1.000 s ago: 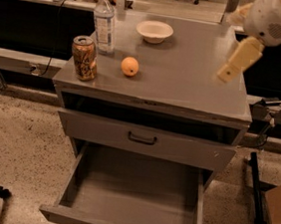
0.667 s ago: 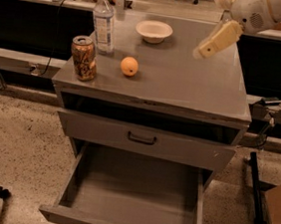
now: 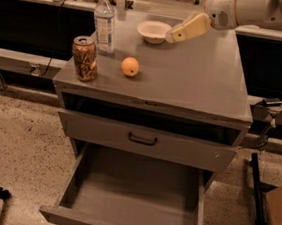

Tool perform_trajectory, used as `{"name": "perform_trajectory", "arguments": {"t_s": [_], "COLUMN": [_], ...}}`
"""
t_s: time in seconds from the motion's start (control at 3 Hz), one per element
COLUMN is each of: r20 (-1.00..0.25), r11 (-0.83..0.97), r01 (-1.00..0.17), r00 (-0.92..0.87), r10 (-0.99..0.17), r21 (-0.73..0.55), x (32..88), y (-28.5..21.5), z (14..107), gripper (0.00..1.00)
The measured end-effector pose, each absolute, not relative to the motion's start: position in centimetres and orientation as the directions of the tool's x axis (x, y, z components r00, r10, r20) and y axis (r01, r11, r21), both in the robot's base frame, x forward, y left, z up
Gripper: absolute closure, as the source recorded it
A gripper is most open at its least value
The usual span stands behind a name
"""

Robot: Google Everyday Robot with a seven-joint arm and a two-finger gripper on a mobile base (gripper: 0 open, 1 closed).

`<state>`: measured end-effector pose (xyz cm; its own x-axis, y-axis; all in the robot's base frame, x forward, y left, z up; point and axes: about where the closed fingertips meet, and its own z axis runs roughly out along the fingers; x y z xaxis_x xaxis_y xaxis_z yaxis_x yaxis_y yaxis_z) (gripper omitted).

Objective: Place orange into middle drawer

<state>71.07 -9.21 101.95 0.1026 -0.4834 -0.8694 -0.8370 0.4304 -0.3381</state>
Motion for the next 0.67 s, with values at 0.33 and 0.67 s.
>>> {"name": "perform_trajectory", "arguments": {"t_s": [0.33,0.67], "r20": [-0.897,-0.920], "r11": [0.465,0.499], "r01": [-0.847,-0.851], "r00": [0.031,-0.052], "r10": [-0.442,-0.389], "r21": [-0.258,-0.163], "x": [70.2,70.0], "y": [-8.8,-6.6], "z": [99.4,93.9], "gripper": [0.00,0.00]}}
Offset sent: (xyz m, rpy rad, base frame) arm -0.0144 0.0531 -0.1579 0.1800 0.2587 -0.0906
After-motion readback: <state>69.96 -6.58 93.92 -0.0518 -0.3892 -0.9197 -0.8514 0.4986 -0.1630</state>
